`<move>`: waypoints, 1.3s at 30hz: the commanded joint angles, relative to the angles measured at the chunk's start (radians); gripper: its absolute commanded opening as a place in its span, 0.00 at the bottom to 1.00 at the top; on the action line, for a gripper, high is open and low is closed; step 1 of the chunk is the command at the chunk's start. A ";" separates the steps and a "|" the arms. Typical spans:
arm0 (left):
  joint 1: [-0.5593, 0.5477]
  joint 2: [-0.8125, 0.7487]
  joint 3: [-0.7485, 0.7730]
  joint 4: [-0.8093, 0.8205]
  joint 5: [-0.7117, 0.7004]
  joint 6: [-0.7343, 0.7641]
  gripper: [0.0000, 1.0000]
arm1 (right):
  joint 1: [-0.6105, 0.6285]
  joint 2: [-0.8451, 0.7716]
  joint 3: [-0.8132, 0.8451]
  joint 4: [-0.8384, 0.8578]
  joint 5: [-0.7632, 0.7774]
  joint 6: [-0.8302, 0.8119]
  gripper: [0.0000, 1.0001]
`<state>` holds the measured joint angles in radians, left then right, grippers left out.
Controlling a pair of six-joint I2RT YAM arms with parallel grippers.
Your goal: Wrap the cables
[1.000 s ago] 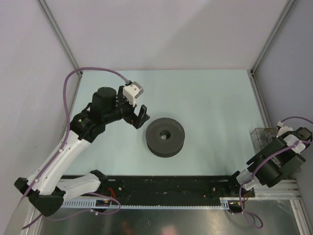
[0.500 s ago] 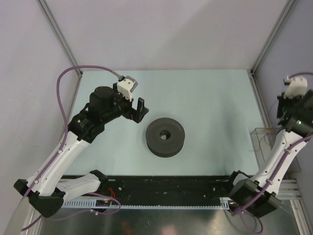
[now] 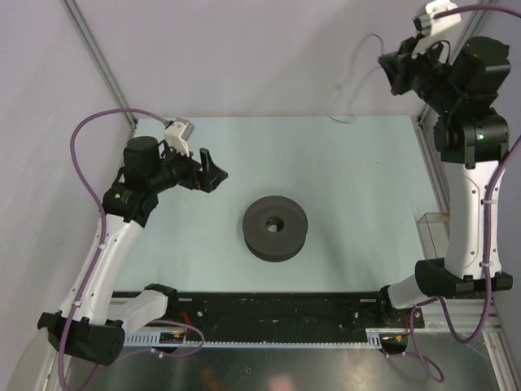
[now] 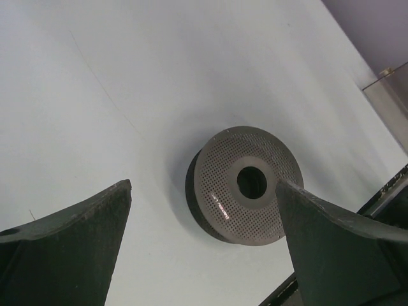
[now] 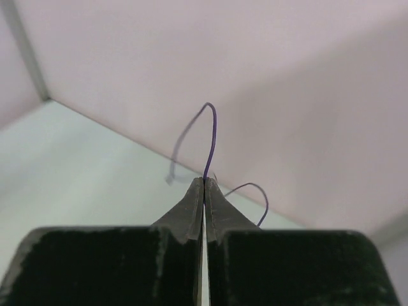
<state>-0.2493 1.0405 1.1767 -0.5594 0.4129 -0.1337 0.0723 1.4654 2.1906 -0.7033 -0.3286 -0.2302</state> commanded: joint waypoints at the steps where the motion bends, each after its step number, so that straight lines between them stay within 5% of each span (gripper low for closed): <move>1: 0.048 -0.027 -0.003 0.060 0.139 0.002 0.99 | 0.123 0.044 0.097 0.065 0.006 0.096 0.00; 9: 0.055 -0.010 -0.064 0.083 0.134 0.144 0.98 | 0.243 -0.058 -0.401 0.178 0.031 0.040 0.00; 16: 0.058 0.066 -0.157 0.085 0.073 0.251 0.96 | 0.226 -0.029 -0.836 0.155 0.053 -0.072 0.00; 29: 0.064 0.294 -0.110 0.096 0.128 0.360 0.86 | 0.101 0.064 -0.893 0.225 0.020 -0.106 0.00; 39: 0.007 0.645 0.152 0.174 0.223 0.392 0.78 | 0.095 0.123 -0.894 0.426 0.045 -0.093 0.00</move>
<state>-0.2024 1.6192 1.2293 -0.4389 0.5785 0.2111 0.1665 1.5536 1.2758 -0.3801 -0.2863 -0.3302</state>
